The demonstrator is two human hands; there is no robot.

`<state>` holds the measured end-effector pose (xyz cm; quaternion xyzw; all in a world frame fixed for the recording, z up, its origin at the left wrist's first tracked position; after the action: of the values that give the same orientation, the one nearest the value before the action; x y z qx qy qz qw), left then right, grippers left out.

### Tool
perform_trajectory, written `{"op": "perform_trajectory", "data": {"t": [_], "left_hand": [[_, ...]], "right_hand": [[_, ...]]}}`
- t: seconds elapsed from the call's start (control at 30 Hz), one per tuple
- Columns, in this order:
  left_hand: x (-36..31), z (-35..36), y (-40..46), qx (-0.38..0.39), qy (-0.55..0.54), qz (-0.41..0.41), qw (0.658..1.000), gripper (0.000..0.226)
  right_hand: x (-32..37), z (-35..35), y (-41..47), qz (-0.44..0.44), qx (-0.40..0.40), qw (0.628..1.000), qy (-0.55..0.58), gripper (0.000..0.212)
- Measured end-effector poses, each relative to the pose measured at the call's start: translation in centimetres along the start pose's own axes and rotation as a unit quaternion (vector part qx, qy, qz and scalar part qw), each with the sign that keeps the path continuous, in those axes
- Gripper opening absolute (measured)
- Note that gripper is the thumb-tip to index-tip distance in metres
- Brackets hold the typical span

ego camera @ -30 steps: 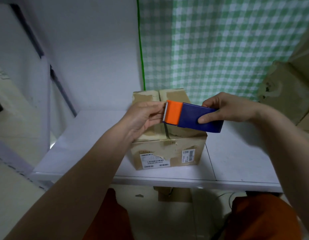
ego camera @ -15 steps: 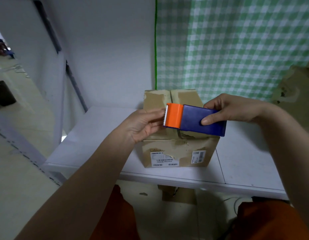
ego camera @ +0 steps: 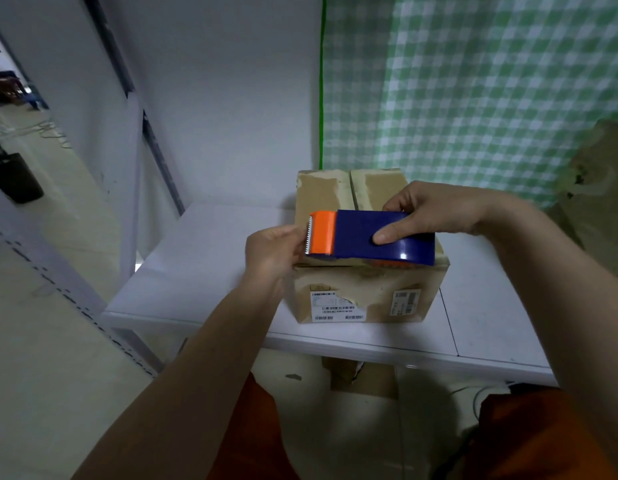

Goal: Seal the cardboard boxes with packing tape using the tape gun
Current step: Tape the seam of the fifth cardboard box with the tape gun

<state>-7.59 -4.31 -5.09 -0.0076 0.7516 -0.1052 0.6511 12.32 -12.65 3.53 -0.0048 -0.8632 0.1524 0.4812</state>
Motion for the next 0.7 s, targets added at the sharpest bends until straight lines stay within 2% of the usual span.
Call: {"op": "perform_trajectory", "data": {"t": [0.13, 0.27, 0.47, 0.57, 0.7], "left_hand": [[2.7, -1.9, -0.4, -0.094, 0.025, 0.002, 0.995, 0.022], [4.2, -1.5, -1.1, -0.104, 0.043, -0.015, 0.994, 0.012], [4.2, -1.3, -1.0, -0.148, 0.09, 0.01, 0.985, 0.016], [4.4, -1.1, -1.2, -0.154, 0.131, 0.024, 0.979, 0.035], [4.9, -1.1, -1.0, -0.152, 0.209, 0.056, 0.964, 0.039]], "right_hand": [[-1.0, -0.2, -0.5, 0.05, 0.004, 0.998, -0.033, 0.035], [-1.0, 0.0, -0.4, 0.076, 0.007, 0.996, -0.055, 0.04], [-0.3, 0.4, 0.7, 0.078, -0.022, 0.991, -0.103, 0.033], [0.0, 0.7, 1.2, 0.08, -0.021, 0.988, -0.133, 0.032], [0.2, 1.1, 1.7, 0.082, -0.021, 0.985, -0.153, 0.033]]}}
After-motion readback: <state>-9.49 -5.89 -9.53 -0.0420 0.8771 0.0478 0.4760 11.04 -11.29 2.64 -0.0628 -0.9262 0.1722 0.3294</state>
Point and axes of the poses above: each hand's wrist, its own y-axis towards the middle knuckle, its own z-axis out of the palm, x = y × z, the point moved 4 cm from there along y, towards the middle knuckle, and after that the axes turned 10 degrees about y, right-handed, at the moved point
